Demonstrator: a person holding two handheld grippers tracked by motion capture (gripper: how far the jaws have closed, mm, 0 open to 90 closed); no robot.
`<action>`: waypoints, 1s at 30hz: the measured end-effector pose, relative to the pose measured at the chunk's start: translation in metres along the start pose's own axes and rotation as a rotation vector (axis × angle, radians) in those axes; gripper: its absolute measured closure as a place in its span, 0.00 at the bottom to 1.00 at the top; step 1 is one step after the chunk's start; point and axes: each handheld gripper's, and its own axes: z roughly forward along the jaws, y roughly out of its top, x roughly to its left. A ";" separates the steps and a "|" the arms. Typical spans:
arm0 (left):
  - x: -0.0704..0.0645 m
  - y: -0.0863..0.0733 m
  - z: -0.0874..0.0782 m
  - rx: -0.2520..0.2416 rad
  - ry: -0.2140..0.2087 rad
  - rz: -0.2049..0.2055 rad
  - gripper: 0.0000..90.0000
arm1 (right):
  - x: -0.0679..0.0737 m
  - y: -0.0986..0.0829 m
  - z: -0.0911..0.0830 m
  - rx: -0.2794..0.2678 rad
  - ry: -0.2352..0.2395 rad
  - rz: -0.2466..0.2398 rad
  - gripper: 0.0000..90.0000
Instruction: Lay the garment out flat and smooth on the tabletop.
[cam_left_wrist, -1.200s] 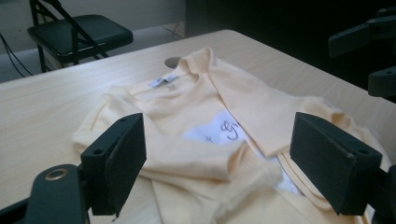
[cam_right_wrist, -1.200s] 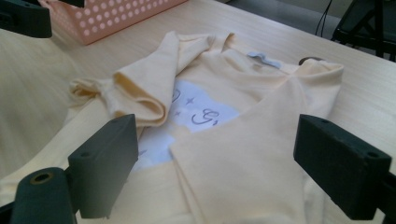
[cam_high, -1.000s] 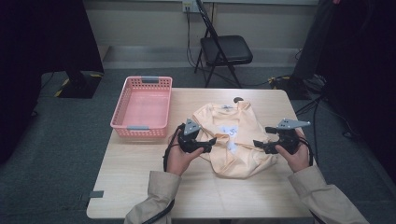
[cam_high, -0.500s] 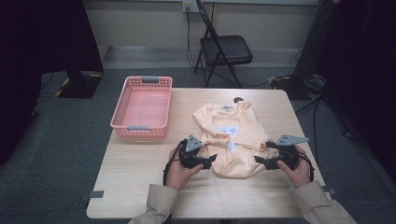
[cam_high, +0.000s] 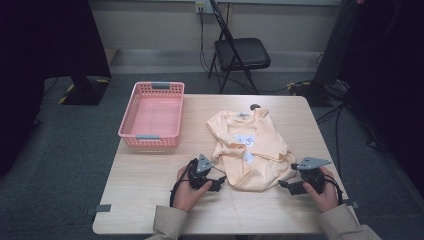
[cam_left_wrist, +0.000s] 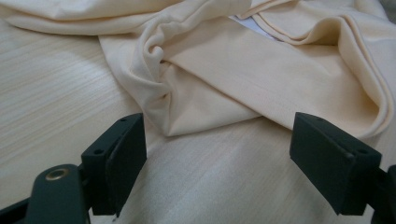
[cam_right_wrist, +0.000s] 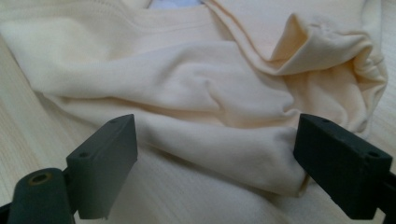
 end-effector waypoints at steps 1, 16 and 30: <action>0.000 -0.001 0.001 0.032 -0.001 0.002 0.21 | 0.001 0.000 0.001 0.007 -0.002 -0.009 0.14; -0.001 -0.002 0.001 0.043 -0.005 0.048 0.17 | 0.004 -0.004 0.008 -0.009 -0.022 -0.001 0.09; 0.000 -0.002 0.001 0.043 -0.010 0.051 0.17 | 0.004 -0.003 0.006 -0.011 -0.024 -0.009 0.12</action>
